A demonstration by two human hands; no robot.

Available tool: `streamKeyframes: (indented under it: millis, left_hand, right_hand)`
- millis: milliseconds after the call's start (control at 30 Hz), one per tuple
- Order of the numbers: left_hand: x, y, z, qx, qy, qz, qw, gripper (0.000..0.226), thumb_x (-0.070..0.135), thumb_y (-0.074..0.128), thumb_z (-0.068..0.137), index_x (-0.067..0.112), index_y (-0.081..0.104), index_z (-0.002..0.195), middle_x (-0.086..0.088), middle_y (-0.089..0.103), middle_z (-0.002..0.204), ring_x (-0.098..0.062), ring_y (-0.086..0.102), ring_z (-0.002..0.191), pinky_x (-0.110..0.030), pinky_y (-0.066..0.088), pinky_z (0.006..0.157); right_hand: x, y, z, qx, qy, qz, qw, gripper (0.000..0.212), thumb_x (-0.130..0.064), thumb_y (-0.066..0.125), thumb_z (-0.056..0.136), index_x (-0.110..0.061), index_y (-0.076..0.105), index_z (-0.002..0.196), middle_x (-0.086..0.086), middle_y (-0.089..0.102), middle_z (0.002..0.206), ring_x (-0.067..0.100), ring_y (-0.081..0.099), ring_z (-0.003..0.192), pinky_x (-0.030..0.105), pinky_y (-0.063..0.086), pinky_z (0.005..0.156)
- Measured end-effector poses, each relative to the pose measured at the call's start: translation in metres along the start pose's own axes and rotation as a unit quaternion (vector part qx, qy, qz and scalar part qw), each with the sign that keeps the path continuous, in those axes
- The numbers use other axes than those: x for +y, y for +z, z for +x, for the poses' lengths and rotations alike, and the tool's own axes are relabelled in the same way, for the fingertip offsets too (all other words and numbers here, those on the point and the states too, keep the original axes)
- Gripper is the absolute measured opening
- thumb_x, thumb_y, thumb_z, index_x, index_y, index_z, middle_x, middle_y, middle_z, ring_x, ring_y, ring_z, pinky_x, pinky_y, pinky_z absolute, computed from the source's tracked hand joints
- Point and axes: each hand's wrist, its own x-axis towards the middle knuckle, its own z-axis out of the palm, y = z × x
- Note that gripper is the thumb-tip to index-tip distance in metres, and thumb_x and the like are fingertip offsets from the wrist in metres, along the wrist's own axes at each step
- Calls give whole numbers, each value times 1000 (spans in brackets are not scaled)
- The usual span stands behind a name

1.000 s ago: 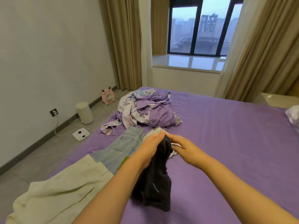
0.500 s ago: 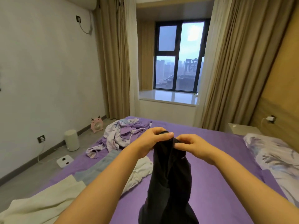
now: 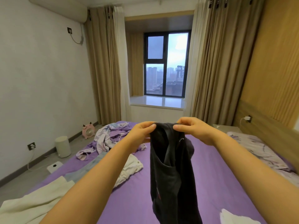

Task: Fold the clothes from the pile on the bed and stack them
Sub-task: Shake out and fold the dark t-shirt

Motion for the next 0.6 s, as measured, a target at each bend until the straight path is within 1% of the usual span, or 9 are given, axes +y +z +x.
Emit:
streamKeyframes:
  millis: [33, 100, 200, 267, 367, 433, 500, 567, 600]
  left_hand:
    - [3, 4, -1, -1, -5, -12, 1000, 22, 25, 46, 101, 24, 66, 109, -2, 71, 110, -19, 66, 105, -32, 55, 86]
    - [8, 13, -3, 0, -17, -38, 999, 23, 24, 43, 102, 22, 64, 111, -4, 69, 113, -23, 64, 108, -37, 53, 91]
    - [16, 23, -5, -4, -29, -63, 998, 24, 23, 40, 103, 21, 63, 110, -5, 68, 112, -24, 62, 108, -34, 52, 86]
    - [20, 27, -6, -8, -32, -65, 997, 25, 24, 38, 103, 19, 61, 113, -8, 65, 116, -26, 60, 111, -35, 51, 87]
    - [24, 28, -5, 15, -34, -82, 996, 26, 24, 39, 102, 16, 61, 113, -8, 65, 112, -25, 60, 107, -36, 51, 85]
    - [25, 27, -5, 37, -45, -99, 993, 26, 23, 40, 102, 12, 59, 117, -12, 63, 116, -27, 57, 109, -41, 48, 93]
    - [23, 24, -5, 44, -55, -96, 993, 27, 23, 40, 102, 9, 57, 118, -16, 60, 122, -29, 55, 111, -46, 44, 102]
    - [22, 23, -6, 40, -62, -74, 995, 27, 24, 40, 102, 10, 58, 116, -17, 59, 123, -29, 56, 111, -46, 43, 102]
    - [22, 23, -7, 27, -67, -63, 995, 28, 25, 40, 101, 10, 58, 116, -18, 58, 124, -30, 56, 112, -46, 43, 103]
  right_hand:
    - [-2, -1, -3, 5, -6, 8, 1000, 20, -36, 62, 90, -16, 64, 92, 2, 65, 84, 17, 62, 85, 33, 51, 85]
    - [-5, 0, -6, 28, -18, -8, 999, 23, -41, 60, 90, -18, 61, 91, 1, 63, 82, 15, 59, 81, 29, 51, 77]
    - [-10, 3, -7, 67, -59, -95, 991, 23, -45, 61, 88, -22, 59, 89, -3, 61, 81, 12, 59, 77, 20, 46, 65]
    - [-13, 4, -8, 70, -66, -103, 990, 20, -44, 62, 88, -24, 60, 91, -3, 63, 82, 12, 61, 78, 18, 47, 63]
    - [-19, 1, -9, 69, -80, -92, 990, 20, -45, 63, 86, -25, 65, 91, -3, 65, 83, 15, 62, 82, 21, 51, 70]
    - [-23, -4, -11, 47, -81, -90, 992, 18, -42, 66, 85, -27, 66, 93, -4, 67, 88, 14, 64, 87, 23, 51, 75]
    - [-29, -8, -13, -12, -61, -87, 994, 22, -39, 68, 84, -30, 65, 105, -6, 68, 97, 12, 64, 94, 23, 51, 81]
    - [-31, -11, -13, -45, -46, -88, 994, 25, -35, 68, 85, -29, 65, 109, -7, 68, 101, 12, 63, 98, 23, 50, 84]
    - [-32, -11, -12, -33, -45, -86, 995, 20, -33, 68, 85, -28, 67, 105, -6, 68, 99, 13, 63, 98, 22, 49, 82]
